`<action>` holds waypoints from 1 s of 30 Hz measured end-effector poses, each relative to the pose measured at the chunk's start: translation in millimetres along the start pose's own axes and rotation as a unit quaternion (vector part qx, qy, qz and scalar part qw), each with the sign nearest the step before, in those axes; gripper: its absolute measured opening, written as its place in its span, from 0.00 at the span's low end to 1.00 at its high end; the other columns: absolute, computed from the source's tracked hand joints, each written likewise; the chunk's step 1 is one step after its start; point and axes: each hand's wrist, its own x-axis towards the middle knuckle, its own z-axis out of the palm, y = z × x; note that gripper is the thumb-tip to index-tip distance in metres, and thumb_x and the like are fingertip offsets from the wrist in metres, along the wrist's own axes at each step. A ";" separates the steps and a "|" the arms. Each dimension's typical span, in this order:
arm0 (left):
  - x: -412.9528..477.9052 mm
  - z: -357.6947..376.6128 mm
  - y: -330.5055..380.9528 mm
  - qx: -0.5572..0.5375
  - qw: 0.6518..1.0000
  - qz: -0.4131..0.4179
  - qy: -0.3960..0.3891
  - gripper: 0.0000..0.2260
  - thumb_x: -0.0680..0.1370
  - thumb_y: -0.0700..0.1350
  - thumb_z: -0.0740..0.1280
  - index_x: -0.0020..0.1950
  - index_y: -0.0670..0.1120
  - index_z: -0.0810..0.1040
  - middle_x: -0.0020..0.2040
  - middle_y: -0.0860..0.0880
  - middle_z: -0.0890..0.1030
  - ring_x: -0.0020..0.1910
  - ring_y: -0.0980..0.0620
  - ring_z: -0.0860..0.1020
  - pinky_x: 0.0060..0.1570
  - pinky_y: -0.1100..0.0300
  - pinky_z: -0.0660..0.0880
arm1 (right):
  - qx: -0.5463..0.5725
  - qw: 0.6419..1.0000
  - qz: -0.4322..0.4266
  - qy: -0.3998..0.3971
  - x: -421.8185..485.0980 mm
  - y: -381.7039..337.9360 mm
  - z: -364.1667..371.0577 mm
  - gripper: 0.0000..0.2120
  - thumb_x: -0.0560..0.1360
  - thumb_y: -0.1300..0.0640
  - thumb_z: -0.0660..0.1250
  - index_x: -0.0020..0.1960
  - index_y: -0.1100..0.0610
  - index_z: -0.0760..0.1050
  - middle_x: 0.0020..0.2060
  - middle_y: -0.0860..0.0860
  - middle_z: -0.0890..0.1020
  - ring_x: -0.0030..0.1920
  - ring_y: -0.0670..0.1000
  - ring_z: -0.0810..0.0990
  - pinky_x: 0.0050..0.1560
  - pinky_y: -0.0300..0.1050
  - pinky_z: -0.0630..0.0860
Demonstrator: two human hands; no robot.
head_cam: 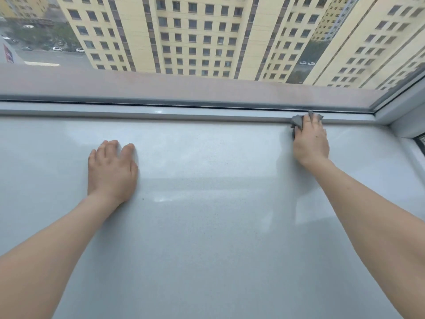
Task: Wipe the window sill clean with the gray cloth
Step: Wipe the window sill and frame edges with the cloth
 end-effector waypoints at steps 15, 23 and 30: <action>-33.7 -11.2 162.9 -0.133 0.984 0.118 0.029 0.19 0.71 0.40 0.53 0.56 0.37 0.75 0.54 0.35 0.77 0.52 0.34 0.74 0.52 0.46 0.71 | -0.047 0.973 -0.220 -0.049 -110.9 19.4 -2.1 0.29 0.75 0.41 0.39 0.71 0.42 0.63 0.74 0.48 0.63 0.75 0.52 0.56 0.74 0.56 0.45; -32.2 -2.9 201.3 -0.131 0.976 0.176 0.007 0.19 0.71 0.42 0.51 0.52 0.39 0.77 0.53 0.37 0.79 0.52 0.37 0.76 0.52 0.48 0.72 | -0.051 0.989 0.140 -0.012 -91.6 126.1 -46.4 0.23 0.82 0.48 0.46 0.75 0.52 0.58 0.76 0.54 0.57 0.76 0.56 0.50 0.74 0.60 0.46; -19.6 6.9 203.4 -0.099 0.983 0.150 0.045 0.14 0.70 0.41 0.54 0.47 0.40 0.77 0.49 0.39 0.79 0.48 0.38 0.76 0.50 0.49 0.70 | -0.026 0.941 -0.324 -0.096 -97.7 -25.6 -2.5 0.26 0.77 0.44 0.47 0.71 0.52 0.66 0.73 0.49 0.65 0.74 0.54 0.59 0.73 0.55 0.49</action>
